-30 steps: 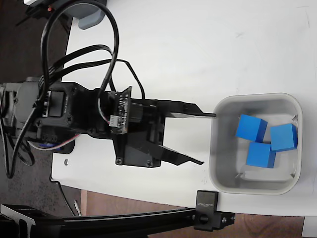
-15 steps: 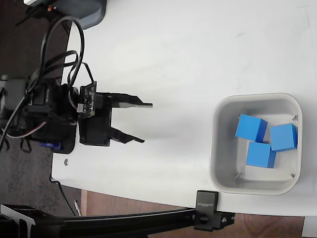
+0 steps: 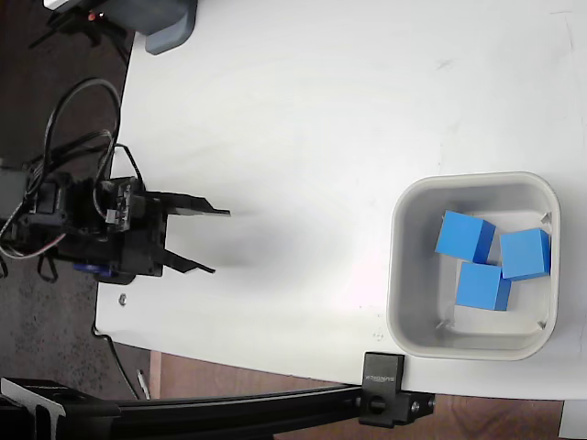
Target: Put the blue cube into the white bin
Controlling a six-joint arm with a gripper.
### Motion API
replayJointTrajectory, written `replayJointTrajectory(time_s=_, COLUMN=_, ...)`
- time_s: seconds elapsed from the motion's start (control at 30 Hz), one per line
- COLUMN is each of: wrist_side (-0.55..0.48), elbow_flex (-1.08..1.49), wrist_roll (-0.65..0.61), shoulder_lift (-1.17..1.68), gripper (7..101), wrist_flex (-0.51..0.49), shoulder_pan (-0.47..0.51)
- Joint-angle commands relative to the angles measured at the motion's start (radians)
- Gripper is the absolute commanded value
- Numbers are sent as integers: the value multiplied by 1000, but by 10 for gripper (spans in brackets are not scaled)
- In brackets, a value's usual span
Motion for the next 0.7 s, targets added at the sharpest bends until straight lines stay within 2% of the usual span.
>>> replayJointTrajectory(time_s=0.03, wrist_side=-3, elbow_flex=58, wrist_roll=-2, shoulder_lift=216, gripper=1003, wrist_flex=61, shoulder_pan=-9)
replayJointTrajectory(time_s=0.07, wrist_side=-14, elbow_flex=74, wrist_roll=-5, shoulder_lift=210, gripper=1003, wrist_flex=37, shoulder_pan=-11)
replayJointTrajectory(time_s=0.2, wrist_side=46, elbow_flex=71, wrist_roll=12, shoulder_lift=215, gripper=1003, wrist_flex=51, shoulder_pan=-55)
replayJointTrajectory(time_s=0.7, wrist_side=44, elbow_flex=71, wrist_roll=12, shoulder_lift=215, gripper=1003, wrist_flex=51, shoulder_pan=-55)
